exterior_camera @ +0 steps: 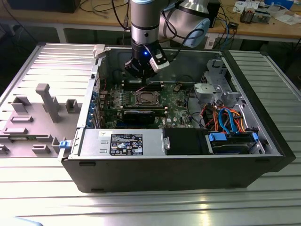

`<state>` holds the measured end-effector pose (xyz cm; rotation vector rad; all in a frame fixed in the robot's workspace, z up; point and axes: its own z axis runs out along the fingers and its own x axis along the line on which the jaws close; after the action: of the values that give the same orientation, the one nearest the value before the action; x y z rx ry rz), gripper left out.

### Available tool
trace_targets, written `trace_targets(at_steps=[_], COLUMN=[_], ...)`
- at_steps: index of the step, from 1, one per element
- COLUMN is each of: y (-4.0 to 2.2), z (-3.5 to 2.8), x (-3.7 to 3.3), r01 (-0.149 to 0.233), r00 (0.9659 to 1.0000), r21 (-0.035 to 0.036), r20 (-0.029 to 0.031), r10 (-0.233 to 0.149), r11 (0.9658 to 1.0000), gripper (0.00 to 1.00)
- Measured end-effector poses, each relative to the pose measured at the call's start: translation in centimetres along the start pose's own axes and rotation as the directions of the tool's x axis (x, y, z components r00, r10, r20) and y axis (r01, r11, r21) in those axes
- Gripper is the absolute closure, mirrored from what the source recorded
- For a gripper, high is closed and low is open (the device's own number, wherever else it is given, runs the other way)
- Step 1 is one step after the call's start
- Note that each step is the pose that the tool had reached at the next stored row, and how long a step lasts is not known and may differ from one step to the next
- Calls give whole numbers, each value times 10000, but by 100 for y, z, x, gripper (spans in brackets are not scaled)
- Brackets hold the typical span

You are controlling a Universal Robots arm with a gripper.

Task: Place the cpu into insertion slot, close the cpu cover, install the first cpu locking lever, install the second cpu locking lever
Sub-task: 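Install the first cpu locking lever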

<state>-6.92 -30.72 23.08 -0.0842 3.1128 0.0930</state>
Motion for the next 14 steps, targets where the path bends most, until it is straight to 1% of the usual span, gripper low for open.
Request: trace_targets(at_steps=[4, 8, 14], y=[0, -2, -6], z=[4, 22, 44], x=[-3, -16, -63], r01=[1, -3, -4], r00=[10000, 10000, 10000], r21=[1, -1, 0], r20=[0, 1, 1], r10=[-1, 3, 4], r11=[10000, 10000, 10000], gripper=[89, 89, 89])
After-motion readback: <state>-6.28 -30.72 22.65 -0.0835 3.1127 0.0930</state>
